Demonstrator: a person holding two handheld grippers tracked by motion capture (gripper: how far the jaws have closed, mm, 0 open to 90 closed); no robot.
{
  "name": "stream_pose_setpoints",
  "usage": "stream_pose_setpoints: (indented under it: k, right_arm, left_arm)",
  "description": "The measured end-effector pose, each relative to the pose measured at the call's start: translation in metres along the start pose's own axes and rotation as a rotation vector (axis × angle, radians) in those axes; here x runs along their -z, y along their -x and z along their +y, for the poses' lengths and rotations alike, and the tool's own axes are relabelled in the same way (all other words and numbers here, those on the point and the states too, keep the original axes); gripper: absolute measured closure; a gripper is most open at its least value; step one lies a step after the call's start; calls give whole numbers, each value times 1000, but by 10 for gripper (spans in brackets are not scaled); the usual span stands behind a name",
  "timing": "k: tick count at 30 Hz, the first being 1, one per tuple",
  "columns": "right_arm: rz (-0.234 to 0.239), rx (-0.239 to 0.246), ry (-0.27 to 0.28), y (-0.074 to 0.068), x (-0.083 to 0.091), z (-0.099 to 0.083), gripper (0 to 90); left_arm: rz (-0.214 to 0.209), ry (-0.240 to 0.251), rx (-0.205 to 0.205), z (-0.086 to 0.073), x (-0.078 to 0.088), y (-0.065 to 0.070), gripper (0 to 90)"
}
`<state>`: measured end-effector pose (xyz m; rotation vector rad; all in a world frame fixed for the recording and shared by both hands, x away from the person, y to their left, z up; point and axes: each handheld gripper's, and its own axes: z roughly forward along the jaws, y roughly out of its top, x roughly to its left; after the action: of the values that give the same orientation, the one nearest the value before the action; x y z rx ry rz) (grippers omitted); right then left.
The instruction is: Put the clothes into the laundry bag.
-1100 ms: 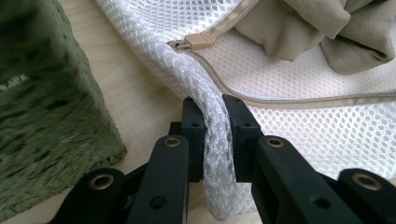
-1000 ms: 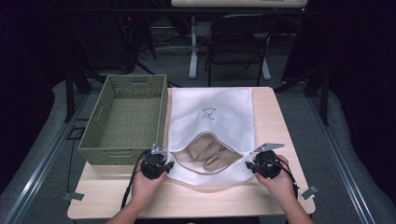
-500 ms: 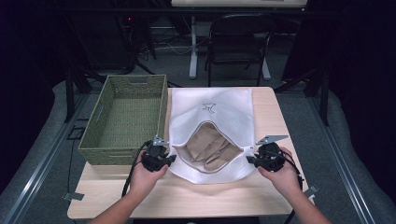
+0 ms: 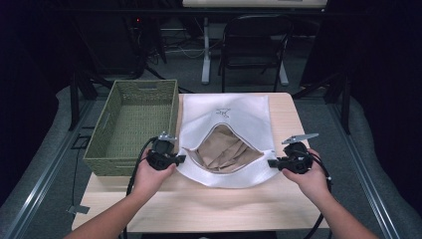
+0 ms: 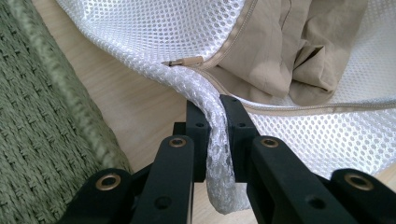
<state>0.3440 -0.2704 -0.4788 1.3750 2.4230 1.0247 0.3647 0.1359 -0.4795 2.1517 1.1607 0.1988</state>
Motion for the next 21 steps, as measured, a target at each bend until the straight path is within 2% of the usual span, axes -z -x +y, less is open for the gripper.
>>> stream_pose_setpoints:
  k: [3, 8, 11, 16, 21]
  right_arm:
    - [12, -22, 0, 3, 4, 4, 824]
    - [30, -46, 0, 7, 9, 10, 826]
    - [36, -44, -1, 9, 11, 14, 828]
    - [41, -49, -1, 10, 16, 20, 835]
    - [51, -74, 25, 15, 20, 26, 839]
  left_arm:
    - [-11, 5, 21, 5, 3, -2, 832]
    - [-26, 1, 23, 13, 10, -6, 834]
    - [-23, 3, 13, 18, 14, -8, 840]
    - [-19, -1, 19, 25, 18, -13, 844]
    - [-29, 3, 49, 30, 22, -19, 846]
